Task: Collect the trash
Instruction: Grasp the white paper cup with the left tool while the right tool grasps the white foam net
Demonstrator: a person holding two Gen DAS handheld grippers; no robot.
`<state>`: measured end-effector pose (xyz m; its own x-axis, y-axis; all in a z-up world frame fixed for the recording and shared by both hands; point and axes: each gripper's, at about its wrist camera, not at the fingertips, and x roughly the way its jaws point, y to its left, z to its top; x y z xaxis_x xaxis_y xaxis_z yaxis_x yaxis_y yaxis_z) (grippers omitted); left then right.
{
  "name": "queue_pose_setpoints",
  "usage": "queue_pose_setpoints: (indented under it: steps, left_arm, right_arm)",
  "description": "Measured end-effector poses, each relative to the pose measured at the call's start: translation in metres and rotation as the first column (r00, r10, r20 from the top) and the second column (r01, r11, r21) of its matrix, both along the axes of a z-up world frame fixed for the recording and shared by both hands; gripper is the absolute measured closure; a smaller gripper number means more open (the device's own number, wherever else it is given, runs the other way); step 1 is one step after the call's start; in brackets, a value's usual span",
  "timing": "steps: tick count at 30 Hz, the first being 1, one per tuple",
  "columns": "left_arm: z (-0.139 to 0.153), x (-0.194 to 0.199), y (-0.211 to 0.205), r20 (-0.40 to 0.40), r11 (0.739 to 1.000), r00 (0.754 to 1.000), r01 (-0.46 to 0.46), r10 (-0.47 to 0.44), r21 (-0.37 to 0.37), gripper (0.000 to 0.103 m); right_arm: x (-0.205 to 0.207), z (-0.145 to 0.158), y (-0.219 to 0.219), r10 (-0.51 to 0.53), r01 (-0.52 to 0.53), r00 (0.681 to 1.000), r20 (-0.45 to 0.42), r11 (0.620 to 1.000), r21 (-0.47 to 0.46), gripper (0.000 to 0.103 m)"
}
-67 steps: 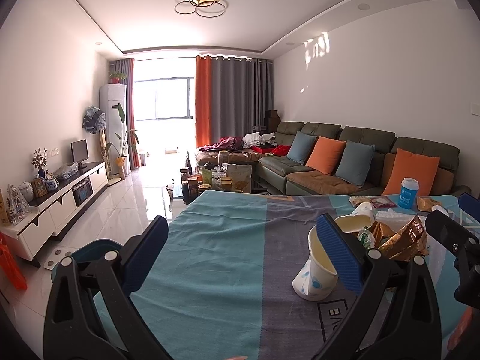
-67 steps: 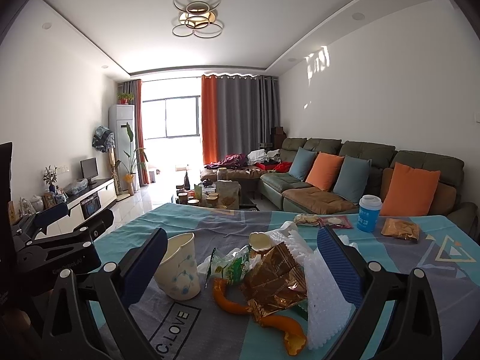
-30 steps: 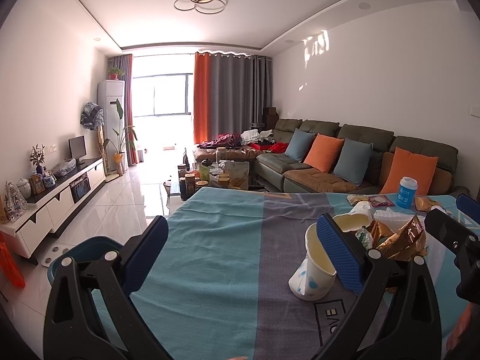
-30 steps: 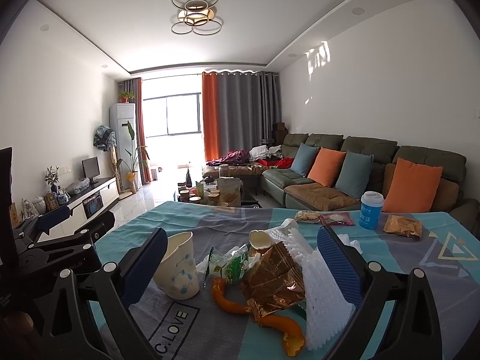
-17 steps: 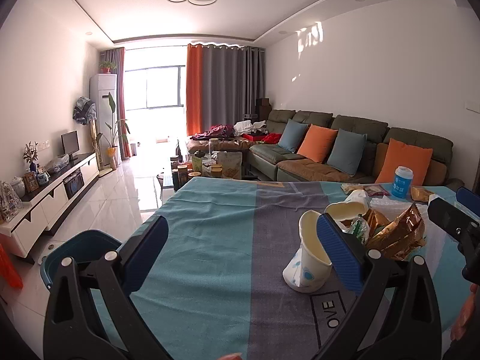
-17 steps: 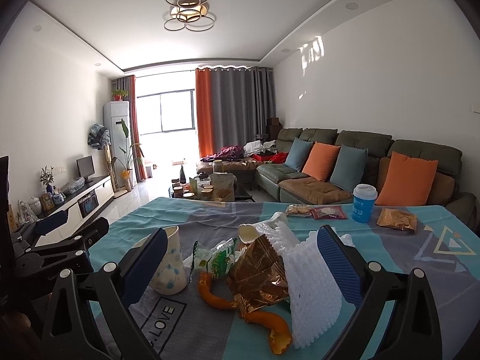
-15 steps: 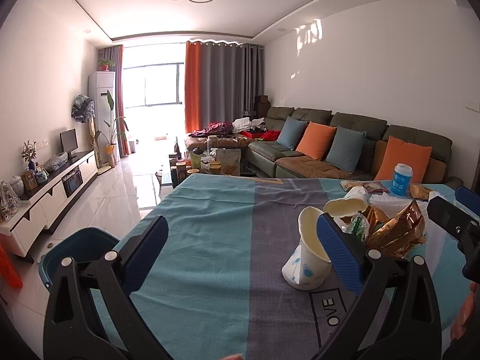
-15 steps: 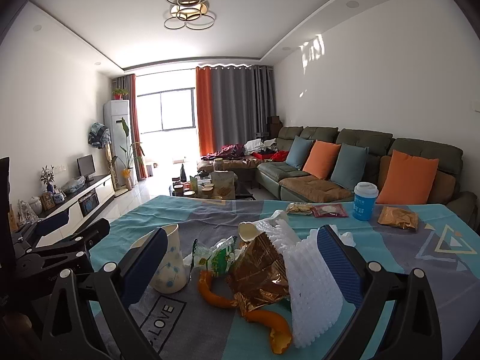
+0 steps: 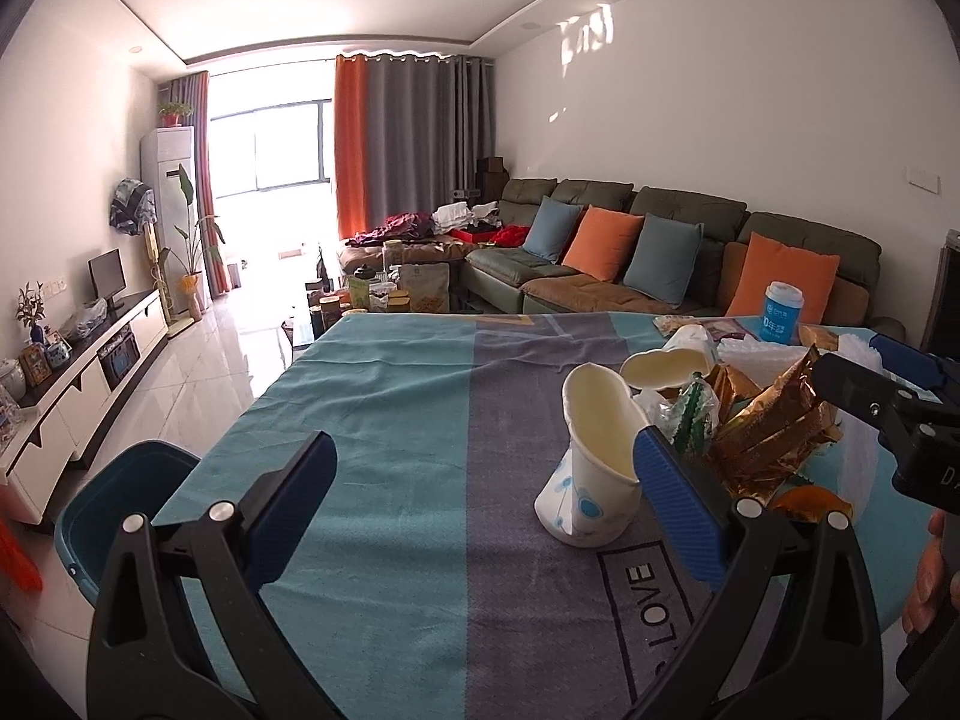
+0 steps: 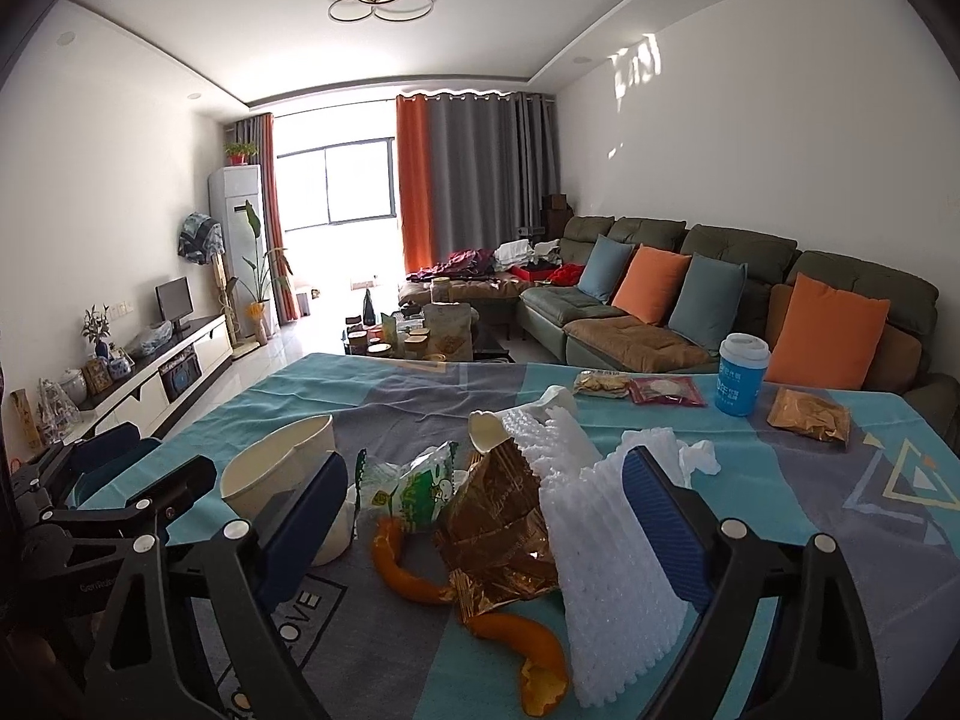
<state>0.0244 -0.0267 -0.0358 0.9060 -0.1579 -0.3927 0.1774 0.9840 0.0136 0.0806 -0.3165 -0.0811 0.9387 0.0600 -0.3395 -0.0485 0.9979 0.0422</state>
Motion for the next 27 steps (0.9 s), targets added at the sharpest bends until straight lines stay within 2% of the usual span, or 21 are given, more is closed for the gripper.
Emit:
queue_pose_setpoints:
  steps: [7, 15, 19, 20, 21, 22, 24, 25, 27]
  left_arm:
    - [-0.009, 0.006, -0.008, -0.039, 0.997, 0.996, 0.075, -0.075, -0.005, 0.006]
    - [-0.019, 0.017, -0.024, -0.131, 0.969, 0.960, 0.239, -0.246, -0.067, 0.024]
    - [-0.024, 0.032, -0.029, -0.173, 0.962, 0.946, 0.262, -0.273, -0.081, 0.041]
    - [-0.025, 0.034, -0.029, -0.176, 0.960, 0.944, 0.267, -0.278, -0.085, 0.048]
    - [-0.025, 0.036, -0.029, -0.180, 0.959, 0.942, 0.270, -0.282, -0.089, 0.051]
    - [-0.026, 0.040, -0.028, -0.187, 0.957, 0.939, 0.274, -0.288, -0.098, 0.057]
    - [-0.026, 0.044, -0.027, -0.201, 0.953, 0.933, 0.279, -0.298, -0.115, 0.066]
    - [-0.026, 0.045, -0.026, -0.203, 0.953, 0.933, 0.279, -0.298, -0.117, 0.071]
    - [-0.026, 0.045, -0.024, -0.203, 0.952, 0.932, 0.281, -0.301, -0.121, 0.072]
  right_arm:
    - [0.003, -0.002, -0.006, 0.009, -0.009, 1.000, -0.025, 1.000, -0.008, 0.019]
    - [0.000, -0.009, -0.030, -0.046, 0.048, 0.996, -0.076, 0.999, 0.019, 0.019]
    - [-0.002, -0.018, -0.036, -0.058, 0.061, 0.992, -0.113, 0.998, 0.025, 0.022]
    - [-0.002, -0.020, -0.038, -0.060, 0.065, 0.991, -0.118, 0.997, 0.033, 0.029]
    - [-0.003, -0.021, -0.040, -0.061, 0.066, 0.990, -0.124, 0.997, 0.042, 0.034]
    - [-0.003, -0.021, -0.041, -0.056, 0.063, 0.990, -0.129, 0.997, 0.052, 0.036]
    - [-0.005, -0.022, -0.044, -0.053, 0.062, 0.989, -0.134, 0.996, 0.064, 0.051]
    - [-0.006, -0.022, -0.045, -0.050, 0.061, 0.989, -0.137, 0.996, 0.071, 0.055]
    - [-0.008, -0.020, -0.049, -0.051, 0.062, 0.990, -0.135, 0.995, 0.081, 0.073]
